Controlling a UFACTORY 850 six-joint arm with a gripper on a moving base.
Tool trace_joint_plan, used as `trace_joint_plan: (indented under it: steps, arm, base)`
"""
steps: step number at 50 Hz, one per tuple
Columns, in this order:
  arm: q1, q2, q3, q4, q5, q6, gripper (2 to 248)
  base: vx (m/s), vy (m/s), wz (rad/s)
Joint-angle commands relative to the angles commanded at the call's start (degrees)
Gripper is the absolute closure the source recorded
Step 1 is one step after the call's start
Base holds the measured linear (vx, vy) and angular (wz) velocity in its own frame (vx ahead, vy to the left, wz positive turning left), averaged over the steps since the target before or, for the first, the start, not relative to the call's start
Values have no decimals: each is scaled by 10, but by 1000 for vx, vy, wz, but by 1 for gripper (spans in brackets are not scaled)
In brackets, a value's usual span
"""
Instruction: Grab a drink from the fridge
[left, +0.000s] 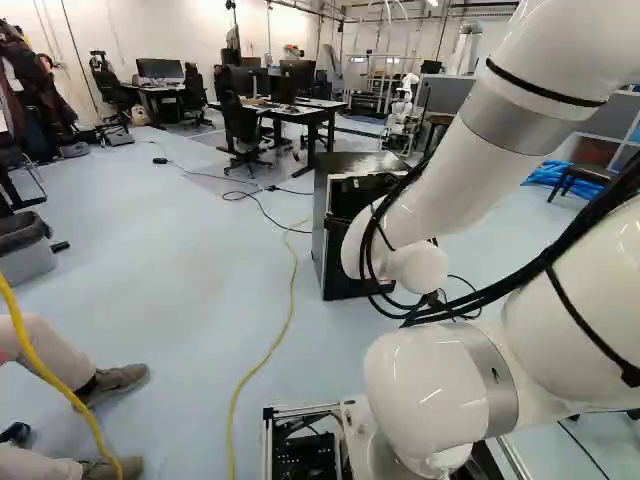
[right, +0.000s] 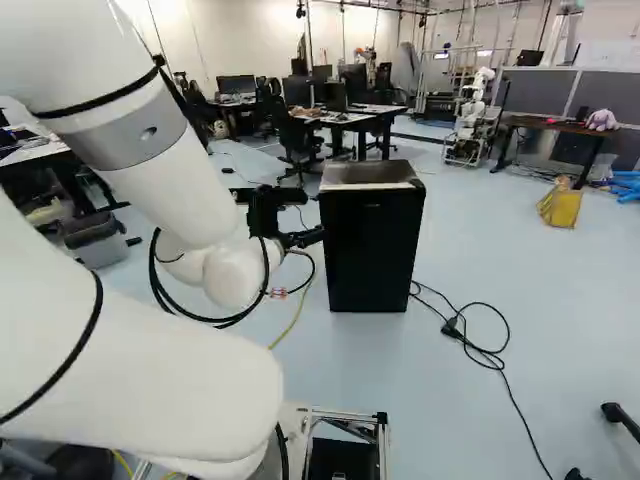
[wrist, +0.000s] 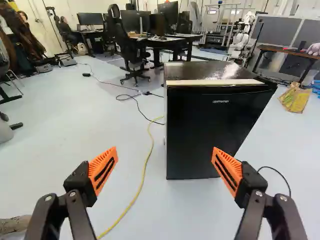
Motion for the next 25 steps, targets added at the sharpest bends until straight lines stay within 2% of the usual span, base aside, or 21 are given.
trace_joint_plan:
  steps: [25]
  arm:
    - [0, 0, 0, 0, 0, 0, 3]
  base:
    - [39, 0, -3]
